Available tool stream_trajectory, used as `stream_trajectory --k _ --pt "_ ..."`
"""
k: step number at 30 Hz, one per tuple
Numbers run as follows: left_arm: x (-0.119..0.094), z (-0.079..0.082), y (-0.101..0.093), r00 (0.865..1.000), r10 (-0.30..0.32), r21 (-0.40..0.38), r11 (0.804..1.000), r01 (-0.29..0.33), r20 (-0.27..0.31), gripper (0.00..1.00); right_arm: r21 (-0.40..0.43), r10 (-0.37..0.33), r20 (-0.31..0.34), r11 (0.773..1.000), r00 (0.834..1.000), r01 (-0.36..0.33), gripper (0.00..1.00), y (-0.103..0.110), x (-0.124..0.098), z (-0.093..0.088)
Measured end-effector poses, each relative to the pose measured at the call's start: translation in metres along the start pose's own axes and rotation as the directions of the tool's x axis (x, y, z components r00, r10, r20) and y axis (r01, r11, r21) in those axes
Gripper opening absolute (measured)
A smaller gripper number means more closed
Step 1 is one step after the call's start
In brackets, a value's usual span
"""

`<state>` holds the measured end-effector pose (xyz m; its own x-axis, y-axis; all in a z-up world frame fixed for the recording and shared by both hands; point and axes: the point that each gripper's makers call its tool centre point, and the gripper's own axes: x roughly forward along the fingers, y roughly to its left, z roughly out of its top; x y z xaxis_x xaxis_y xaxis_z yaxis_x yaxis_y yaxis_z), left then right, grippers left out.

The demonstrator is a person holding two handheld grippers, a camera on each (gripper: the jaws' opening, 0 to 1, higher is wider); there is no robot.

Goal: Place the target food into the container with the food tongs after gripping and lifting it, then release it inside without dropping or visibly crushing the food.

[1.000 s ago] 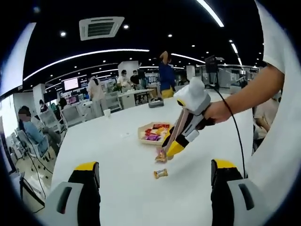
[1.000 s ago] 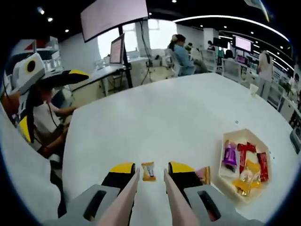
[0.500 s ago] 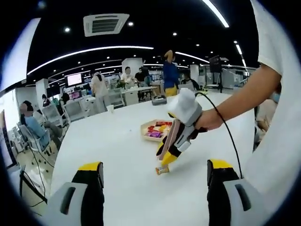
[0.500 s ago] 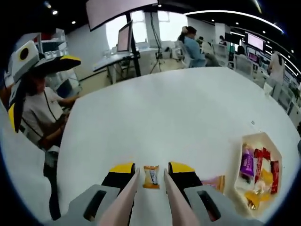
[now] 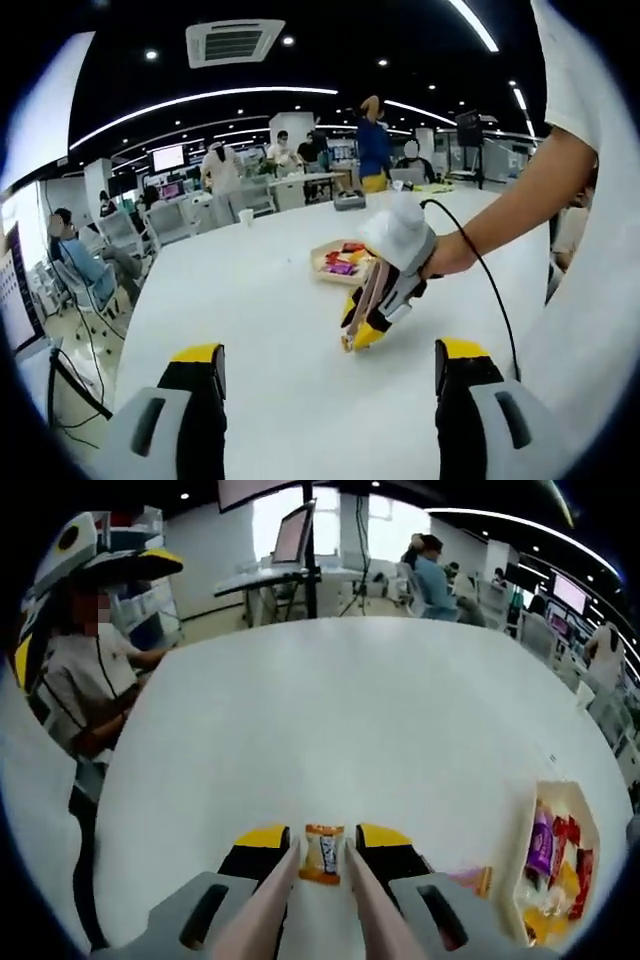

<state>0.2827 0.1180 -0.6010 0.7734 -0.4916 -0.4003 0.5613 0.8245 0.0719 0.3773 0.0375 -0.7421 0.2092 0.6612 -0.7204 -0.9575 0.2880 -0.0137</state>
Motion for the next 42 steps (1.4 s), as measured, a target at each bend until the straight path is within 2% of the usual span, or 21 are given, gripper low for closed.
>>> stream_trajectory --k 2,6,12,17,21,31,37,42 --pt "0.000 0.000 0.000 1.000 0.000 -0.003 1.000 0.000 -0.001 0.86 0.022 0.017 0.006 1.000 1.000 -0.018 0.22 0.003 0.001 0.000" --pt "0.000 -0.001 0.000 1.000 0.000 -0.009 1.000 0.000 -0.007 0.87 0.039 -0.002 -0.005 0.999 1.000 0.002 0.18 -0.001 0.000 -0.001" --pt "0.000 0.000 -0.002 1.000 -0.001 0.000 1.000 0.001 -0.005 0.88 0.040 0.006 -0.018 0.999 1.000 -0.005 0.18 0.000 0.001 -0.001" --pt "-0.005 0.000 0.000 1.000 0.021 0.012 1.000 -0.020 -0.018 0.93 0.062 0.006 -0.010 0.998 1.000 -0.006 0.19 0.001 -0.002 0.000" --pt "-0.009 -0.004 0.001 0.998 0.033 0.009 0.999 -0.033 -0.050 0.96 0.074 -0.007 0.007 0.997 1.000 0.007 0.19 0.001 -0.012 0.002" --pt "-0.004 0.006 -0.013 0.999 -0.003 0.044 0.999 0.005 -0.038 0.95 0.119 -0.091 0.075 0.989 0.993 0.082 0.19 -0.005 -0.052 0.005" --pt "0.004 0.013 -0.019 0.999 -0.038 0.073 0.996 0.041 -0.033 0.94 0.184 -0.146 0.115 0.975 0.983 0.124 0.19 -0.007 -0.077 0.003" --pt "0.008 0.019 -0.023 0.998 -0.061 0.089 0.994 0.063 -0.022 0.94 0.185 -0.183 0.104 0.969 0.978 0.162 0.19 -0.007 -0.091 -0.007"
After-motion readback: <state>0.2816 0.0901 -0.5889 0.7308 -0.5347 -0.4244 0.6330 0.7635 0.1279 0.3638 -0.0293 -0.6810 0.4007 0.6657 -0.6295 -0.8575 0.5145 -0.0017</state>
